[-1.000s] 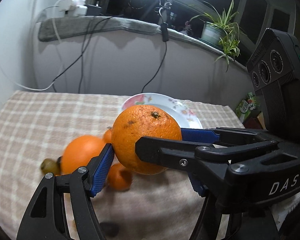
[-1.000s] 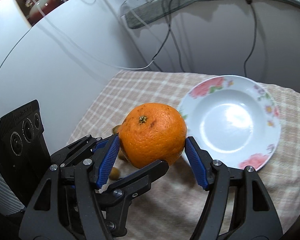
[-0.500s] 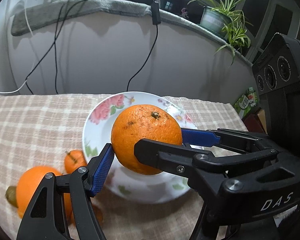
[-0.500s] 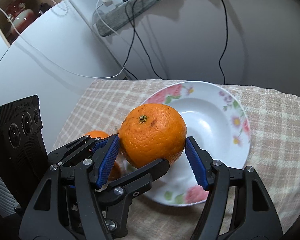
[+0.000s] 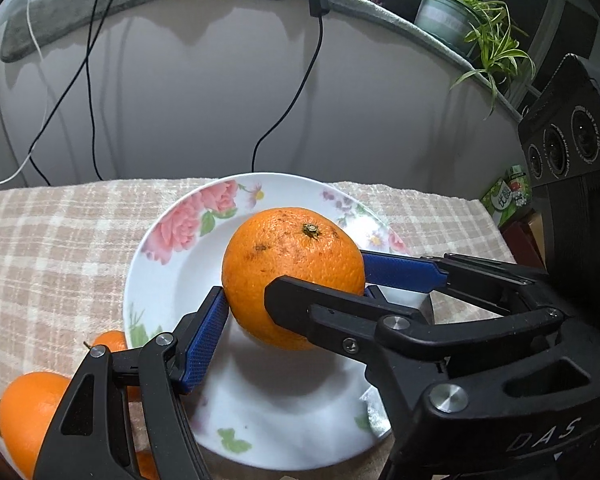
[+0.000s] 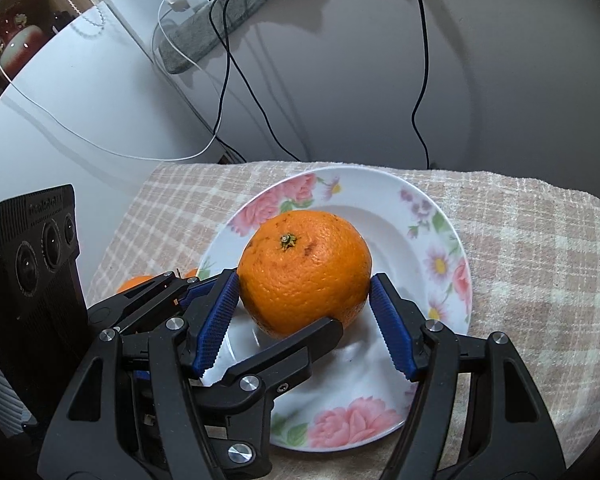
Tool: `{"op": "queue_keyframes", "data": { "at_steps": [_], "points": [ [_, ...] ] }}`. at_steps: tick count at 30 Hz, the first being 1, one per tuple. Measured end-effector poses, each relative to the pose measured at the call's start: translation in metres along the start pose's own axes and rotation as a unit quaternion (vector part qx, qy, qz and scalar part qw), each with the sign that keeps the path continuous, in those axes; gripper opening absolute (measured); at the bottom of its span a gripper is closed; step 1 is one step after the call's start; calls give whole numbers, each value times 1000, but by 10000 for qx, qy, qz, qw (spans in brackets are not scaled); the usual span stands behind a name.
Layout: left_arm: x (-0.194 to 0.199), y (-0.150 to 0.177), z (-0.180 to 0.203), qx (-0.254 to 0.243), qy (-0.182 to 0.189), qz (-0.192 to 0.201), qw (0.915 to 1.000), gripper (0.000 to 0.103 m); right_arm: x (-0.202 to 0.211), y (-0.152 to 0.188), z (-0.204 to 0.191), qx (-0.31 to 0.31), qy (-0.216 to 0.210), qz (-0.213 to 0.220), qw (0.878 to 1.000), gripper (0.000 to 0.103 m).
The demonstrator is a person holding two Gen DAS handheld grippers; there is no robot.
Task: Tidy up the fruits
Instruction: 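Lift the large orange with the right tool and carry it over the plate, then open the right tool to set the orange on the plate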
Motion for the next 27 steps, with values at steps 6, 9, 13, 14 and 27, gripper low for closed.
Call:
{"op": "queue_keyframes", "data": {
  "at_steps": [6,9,13,14,27],
  "points": [
    [-4,-3,1,-13,17,-41,10000,69,0,-1,-1,66,55,-11,10000,71],
    [-4,-3,2,-17,2,-70,10000,69,1,-1,-1,62,81,2,9999,71],
    [-3,-4,3,-60,-75,-83,9999,70,2,-2,-2,83,190,44,9998,83],
    [-2,-4,2,-74,-105,-72,9999,70,3,-2,-2,84,195,56,9998,83],
    [25,12,-5,-93,-216,6,9997,70,30,-1,-6,-86,216,346,9991,84]
  ]
}}
Point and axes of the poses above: each gripper's, at about its wrist camera, not at the fingertips, and x roughly against the way its jaws point, z to its right, y to its underside, the point moved 7 cm from there along -x, roughly the way its jaws point, and after that the axes turned 9 degrees about -x, right-handed, at the moved point
